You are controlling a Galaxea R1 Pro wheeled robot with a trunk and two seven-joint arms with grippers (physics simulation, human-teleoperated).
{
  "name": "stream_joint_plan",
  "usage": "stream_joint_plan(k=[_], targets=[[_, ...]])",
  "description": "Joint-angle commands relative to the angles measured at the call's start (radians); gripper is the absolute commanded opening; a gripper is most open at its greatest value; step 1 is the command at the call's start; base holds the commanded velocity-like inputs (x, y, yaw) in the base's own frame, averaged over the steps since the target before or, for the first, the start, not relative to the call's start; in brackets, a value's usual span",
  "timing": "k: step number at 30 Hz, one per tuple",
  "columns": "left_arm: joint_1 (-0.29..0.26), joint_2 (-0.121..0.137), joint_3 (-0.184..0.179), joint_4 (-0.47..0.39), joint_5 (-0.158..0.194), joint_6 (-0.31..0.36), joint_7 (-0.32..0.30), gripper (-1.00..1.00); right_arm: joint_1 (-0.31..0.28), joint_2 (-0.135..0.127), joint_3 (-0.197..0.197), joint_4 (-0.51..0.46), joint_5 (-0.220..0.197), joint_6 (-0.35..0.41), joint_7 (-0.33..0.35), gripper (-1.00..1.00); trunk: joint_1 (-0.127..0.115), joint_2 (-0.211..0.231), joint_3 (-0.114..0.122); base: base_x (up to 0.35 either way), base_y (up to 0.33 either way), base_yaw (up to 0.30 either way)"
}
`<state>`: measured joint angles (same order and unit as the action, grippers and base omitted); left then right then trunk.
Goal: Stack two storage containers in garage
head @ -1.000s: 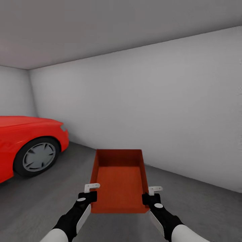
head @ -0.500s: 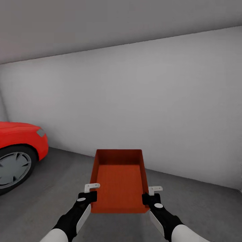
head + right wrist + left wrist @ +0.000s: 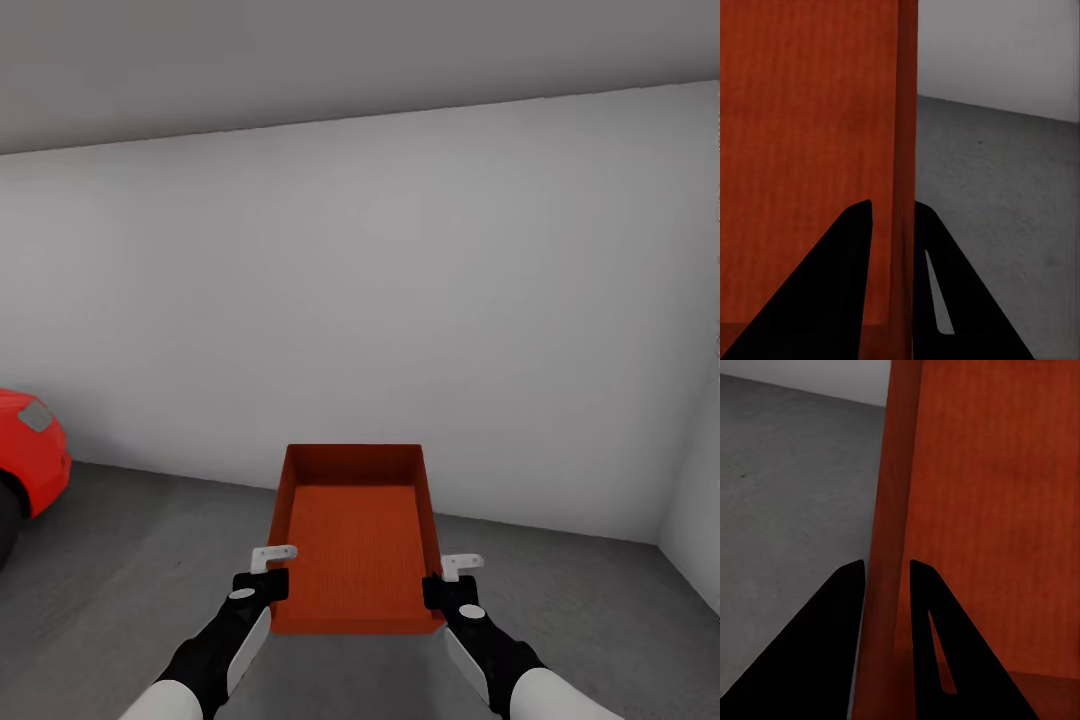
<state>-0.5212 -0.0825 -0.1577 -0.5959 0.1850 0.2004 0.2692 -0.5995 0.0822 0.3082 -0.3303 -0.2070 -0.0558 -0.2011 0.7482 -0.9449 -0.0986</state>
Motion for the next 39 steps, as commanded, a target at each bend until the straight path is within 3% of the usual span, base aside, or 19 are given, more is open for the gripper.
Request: stream_joint_plan(k=[1, 21, 39], targets=[[0.0, 0.038, 0.03, -0.004, -0.012, 0.008, 0.028, -1.0, -0.002, -0.001, -0.017, 0.0, -0.008, -0.006, -0.009, -1.0, 0.001, -0.001, -0.001, 0.319, 0.088, -0.095], [0.0, 0.037, 0.03, -0.004, -0.012, 0.008, 0.028, -1.0, -0.002, -0.001, -0.017, -0.003, -0.007, -0.005, -0.009, -1.0, 0.001, -0.001, -0.001, 0.313, 0.084, -0.009], [0.0, 0.037, 0.03, -0.005, -0.012, 0.008, 0.028, -1.0, -0.002, 0.001, -0.017, -0.003, -0.008, -0.006, -0.009, -1.0, 0.001, -0.001, -0.001, 0.027, 0.004, -0.203]])
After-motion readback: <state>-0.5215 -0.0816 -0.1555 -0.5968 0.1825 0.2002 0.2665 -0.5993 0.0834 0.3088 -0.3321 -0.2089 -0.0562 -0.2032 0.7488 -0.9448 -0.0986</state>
